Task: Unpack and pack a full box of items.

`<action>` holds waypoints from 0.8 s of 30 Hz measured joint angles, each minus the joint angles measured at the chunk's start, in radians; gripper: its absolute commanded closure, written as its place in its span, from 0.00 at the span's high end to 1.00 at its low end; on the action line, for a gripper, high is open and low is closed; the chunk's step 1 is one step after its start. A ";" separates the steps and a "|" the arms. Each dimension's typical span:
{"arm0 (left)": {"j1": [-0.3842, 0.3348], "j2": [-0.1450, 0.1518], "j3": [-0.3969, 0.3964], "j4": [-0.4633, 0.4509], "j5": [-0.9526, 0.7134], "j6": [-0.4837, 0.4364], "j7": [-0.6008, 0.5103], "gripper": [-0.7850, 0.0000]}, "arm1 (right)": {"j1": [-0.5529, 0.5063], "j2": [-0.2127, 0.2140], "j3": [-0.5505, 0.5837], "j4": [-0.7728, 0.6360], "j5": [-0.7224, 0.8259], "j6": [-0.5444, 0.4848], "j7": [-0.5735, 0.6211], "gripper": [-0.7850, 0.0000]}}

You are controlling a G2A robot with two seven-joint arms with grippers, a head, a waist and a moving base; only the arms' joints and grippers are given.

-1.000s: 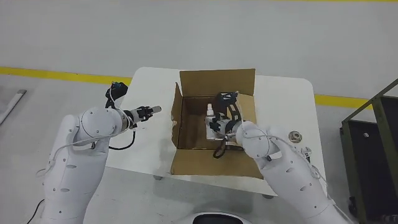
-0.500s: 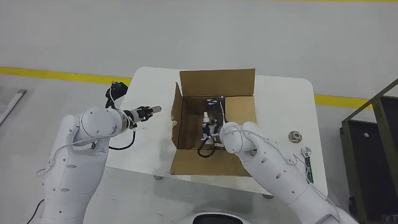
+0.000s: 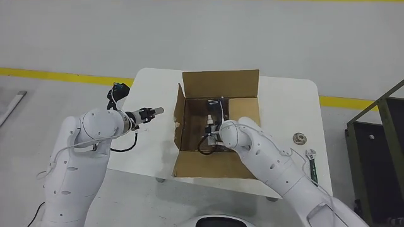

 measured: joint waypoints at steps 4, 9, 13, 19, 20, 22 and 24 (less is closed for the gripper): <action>0.000 0.000 0.000 0.000 0.000 0.000 0.000 1.00 | 0.005 -0.005 -0.002 0.002 -0.011 -0.019 -0.004 0.93; 0.000 0.000 0.000 0.000 0.000 0.000 0.000 1.00 | -0.010 0.002 0.017 -0.054 -0.048 -0.037 -0.003 1.00; 0.000 0.000 0.000 0.000 0.000 0.000 0.000 1.00 | -0.060 0.027 0.068 -0.188 -0.098 -0.083 -0.015 1.00; 0.000 0.000 0.000 0.000 0.000 0.000 0.000 1.00 | -0.233 0.100 0.232 -0.511 -0.275 -0.212 -0.027 1.00; 0.000 0.000 0.000 0.000 0.000 0.000 0.000 1.00 | -0.267 0.111 0.265 -0.564 -0.306 -0.234 -0.029 1.00; 0.000 0.000 0.000 0.000 0.000 0.000 0.000 1.00 | -0.347 0.136 0.335 -0.671 -0.399 -0.281 -0.036 0.99; 0.000 0.000 0.000 0.000 0.000 0.000 0.000 1.00 | -0.421 0.153 0.386 -0.752 -0.495 -0.313 -0.049 0.99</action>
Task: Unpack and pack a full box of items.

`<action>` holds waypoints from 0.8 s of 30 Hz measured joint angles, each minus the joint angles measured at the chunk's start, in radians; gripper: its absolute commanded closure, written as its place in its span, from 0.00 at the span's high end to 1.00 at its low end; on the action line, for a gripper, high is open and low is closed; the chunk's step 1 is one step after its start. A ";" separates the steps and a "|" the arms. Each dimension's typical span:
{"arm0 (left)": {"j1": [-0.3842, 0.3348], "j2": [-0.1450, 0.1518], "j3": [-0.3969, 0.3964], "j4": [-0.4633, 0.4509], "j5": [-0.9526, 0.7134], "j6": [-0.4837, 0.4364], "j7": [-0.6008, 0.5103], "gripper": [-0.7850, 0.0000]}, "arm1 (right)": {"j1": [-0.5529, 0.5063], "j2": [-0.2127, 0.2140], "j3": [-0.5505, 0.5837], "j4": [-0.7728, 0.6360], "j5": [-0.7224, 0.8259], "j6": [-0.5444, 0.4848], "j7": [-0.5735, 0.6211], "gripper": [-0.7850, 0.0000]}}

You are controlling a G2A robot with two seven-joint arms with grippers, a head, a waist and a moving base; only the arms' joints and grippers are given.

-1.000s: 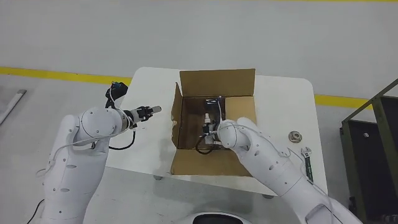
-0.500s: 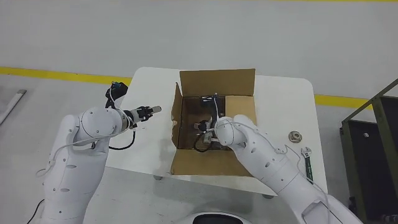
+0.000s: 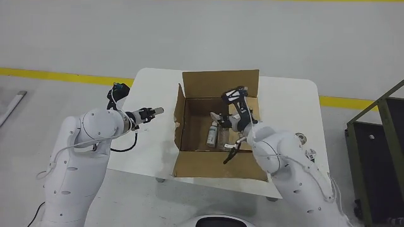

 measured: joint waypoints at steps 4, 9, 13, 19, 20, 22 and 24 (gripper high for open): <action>0.000 0.000 0.000 0.000 0.000 0.000 0.000 1.00 | -0.153 0.027 0.088 -0.128 -0.149 -0.069 -0.021 1.00; 0.000 0.000 0.000 0.000 0.000 0.000 0.000 1.00 | -0.244 0.035 0.095 -0.204 -0.258 -0.074 0.018 1.00; 0.000 0.000 0.000 0.000 0.000 0.000 0.000 1.00 | -0.228 0.023 0.024 -0.200 -0.317 -0.007 0.088 1.00; 0.000 0.000 0.000 0.000 0.000 0.000 0.000 1.00 | -0.085 -0.015 -0.089 -0.088 -0.322 0.129 0.220 1.00; 0.000 0.000 0.000 0.000 0.000 0.000 0.000 1.00 | -0.057 -0.022 -0.106 -0.064 -0.317 0.143 0.244 1.00; 0.000 0.000 0.000 0.000 0.000 0.000 0.000 1.00 | 0.010 -0.038 -0.148 0.000 -0.329 0.171 0.298 1.00; 0.000 0.000 0.000 0.000 0.000 0.000 0.000 1.00 | 0.064 -0.053 -0.185 0.057 -0.346 0.203 0.332 1.00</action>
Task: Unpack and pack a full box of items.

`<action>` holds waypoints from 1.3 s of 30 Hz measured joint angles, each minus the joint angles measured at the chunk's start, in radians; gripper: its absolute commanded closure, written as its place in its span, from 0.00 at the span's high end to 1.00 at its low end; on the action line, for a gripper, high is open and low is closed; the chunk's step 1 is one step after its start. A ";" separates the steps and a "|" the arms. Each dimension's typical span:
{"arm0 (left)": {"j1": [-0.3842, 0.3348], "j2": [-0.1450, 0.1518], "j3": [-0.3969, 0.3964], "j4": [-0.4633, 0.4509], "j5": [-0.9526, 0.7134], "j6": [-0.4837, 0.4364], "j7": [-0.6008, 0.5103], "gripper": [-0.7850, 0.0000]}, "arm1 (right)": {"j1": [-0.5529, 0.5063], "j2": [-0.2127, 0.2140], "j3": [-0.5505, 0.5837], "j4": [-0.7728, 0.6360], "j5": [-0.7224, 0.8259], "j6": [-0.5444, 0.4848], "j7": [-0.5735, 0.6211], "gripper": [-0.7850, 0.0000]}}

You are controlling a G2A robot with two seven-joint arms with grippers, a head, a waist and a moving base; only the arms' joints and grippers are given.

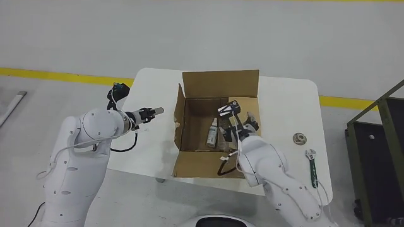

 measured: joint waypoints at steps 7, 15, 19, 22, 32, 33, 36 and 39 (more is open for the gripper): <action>0.000 0.000 0.000 0.000 0.000 0.000 0.000 1.00 | 0.143 -0.053 -0.112 0.180 -0.054 0.074 0.088 1.00; 0.000 0.000 0.000 0.000 0.000 0.000 0.000 1.00 | 0.217 -0.094 -0.157 0.300 -0.097 0.086 0.162 1.00; 0.000 0.000 0.000 0.000 0.000 0.000 0.000 1.00 | 0.237 -0.111 -0.162 0.339 -0.100 0.078 0.181 0.91; 0.000 0.000 0.000 0.000 0.000 0.000 0.000 1.00 | 0.243 -0.120 -0.161 0.355 -0.104 0.074 0.184 0.68; 0.000 0.000 0.000 0.000 0.000 0.000 0.000 1.00 | 0.242 -0.142 -0.128 0.369 -0.122 0.059 0.195 0.41; 0.000 0.000 0.000 0.000 0.000 0.000 0.000 1.00 | 0.241 -0.143 -0.125 0.369 -0.124 0.057 0.196 0.40; 0.000 0.000 0.000 0.000 0.000 0.000 0.000 1.00 | 0.238 -0.149 -0.116 0.369 -0.134 0.051 0.199 0.36; 0.000 0.000 0.000 0.000 0.000 0.000 0.000 1.00 | 0.235 -0.154 -0.106 0.366 -0.145 0.045 0.201 0.40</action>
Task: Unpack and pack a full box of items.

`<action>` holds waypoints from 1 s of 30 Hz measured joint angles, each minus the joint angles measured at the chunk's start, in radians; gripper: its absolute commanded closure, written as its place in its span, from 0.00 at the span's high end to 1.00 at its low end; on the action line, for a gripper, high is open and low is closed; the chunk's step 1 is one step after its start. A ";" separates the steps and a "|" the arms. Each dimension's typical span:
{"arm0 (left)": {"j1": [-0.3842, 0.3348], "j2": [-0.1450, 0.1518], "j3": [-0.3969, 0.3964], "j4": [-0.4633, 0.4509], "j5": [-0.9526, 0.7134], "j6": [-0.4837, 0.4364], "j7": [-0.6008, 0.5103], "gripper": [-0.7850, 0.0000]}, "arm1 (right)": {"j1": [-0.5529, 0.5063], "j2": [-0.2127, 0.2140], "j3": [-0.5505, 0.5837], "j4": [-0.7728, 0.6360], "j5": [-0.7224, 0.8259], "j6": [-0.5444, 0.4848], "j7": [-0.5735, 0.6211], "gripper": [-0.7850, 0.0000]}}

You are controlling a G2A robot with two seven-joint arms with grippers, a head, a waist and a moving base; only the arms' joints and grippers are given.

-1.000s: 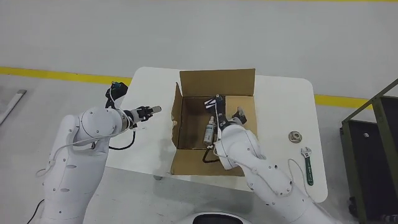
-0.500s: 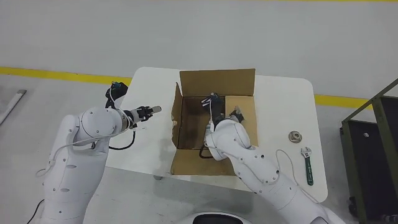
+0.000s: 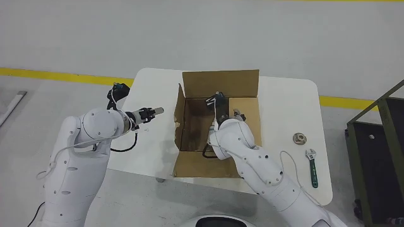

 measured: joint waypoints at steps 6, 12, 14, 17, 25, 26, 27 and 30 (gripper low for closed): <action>0.000 0.000 0.000 0.000 0.000 0.000 0.000 1.00 | -0.011 -0.011 0.012 -0.019 -0.016 -0.013 0.007 0.75; 0.000 0.000 0.000 0.000 0.000 0.000 0.000 1.00 | -0.015 -0.027 -0.010 -0.003 -0.063 -0.029 0.029 1.00; 0.000 0.000 0.000 0.000 0.000 0.000 0.000 1.00 | -0.015 -0.032 -0.016 0.010 -0.083 -0.034 0.041 1.00; 0.000 0.000 0.000 0.000 0.000 0.000 0.000 1.00 | -0.015 -0.040 -0.017 0.022 -0.107 -0.036 0.053 1.00; 0.000 0.000 0.000 0.000 0.000 0.000 0.000 1.00 | -0.022 -0.055 0.008 0.048 -0.147 -0.042 0.068 1.00; 0.000 0.000 0.000 0.000 0.000 0.000 0.000 1.00 | -0.023 -0.056 0.011 0.051 -0.150 -0.044 0.069 1.00; 0.000 0.000 0.000 0.000 0.000 0.000 0.000 1.00 | -0.024 -0.058 0.015 0.053 -0.153 -0.046 0.069 1.00; 0.000 0.000 0.000 0.000 0.000 0.000 0.000 1.00 | -0.026 -0.062 0.026 0.062 -0.173 -0.053 0.075 1.00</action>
